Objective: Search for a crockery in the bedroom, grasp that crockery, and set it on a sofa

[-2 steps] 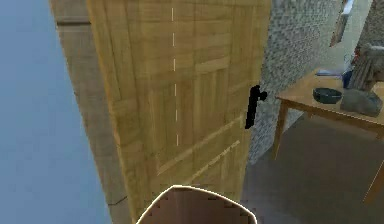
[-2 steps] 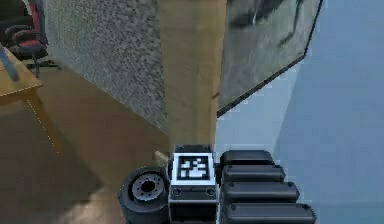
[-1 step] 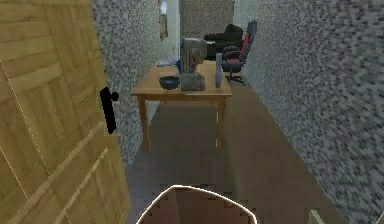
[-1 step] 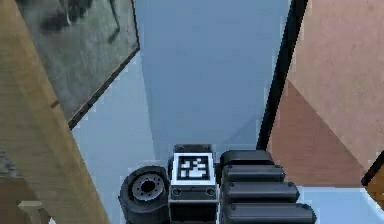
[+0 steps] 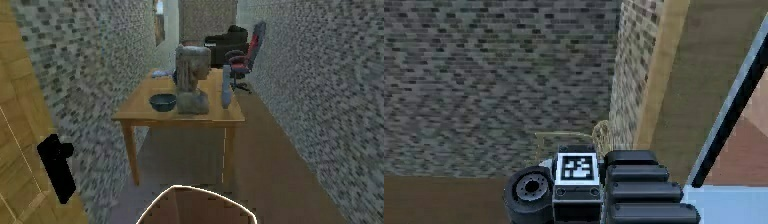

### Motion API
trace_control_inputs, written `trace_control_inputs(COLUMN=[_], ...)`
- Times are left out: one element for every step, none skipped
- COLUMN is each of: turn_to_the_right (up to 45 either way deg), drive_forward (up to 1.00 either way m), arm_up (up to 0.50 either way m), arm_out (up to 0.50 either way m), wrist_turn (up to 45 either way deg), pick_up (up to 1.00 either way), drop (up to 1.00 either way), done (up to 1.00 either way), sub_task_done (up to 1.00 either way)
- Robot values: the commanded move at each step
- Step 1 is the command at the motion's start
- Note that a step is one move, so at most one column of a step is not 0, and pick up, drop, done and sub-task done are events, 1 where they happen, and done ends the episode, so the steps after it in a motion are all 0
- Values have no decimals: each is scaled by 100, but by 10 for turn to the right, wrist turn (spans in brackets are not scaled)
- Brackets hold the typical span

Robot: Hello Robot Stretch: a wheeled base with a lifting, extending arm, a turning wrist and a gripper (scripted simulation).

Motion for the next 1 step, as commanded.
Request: trace_control_inputs(turn_to_the_right=[270], drive_forward=[0], arm_up=[0], arm_out=[0], wrist_turn=[0], pick_up=[0], drop=[0], done=[0], sub_task_done=[0])
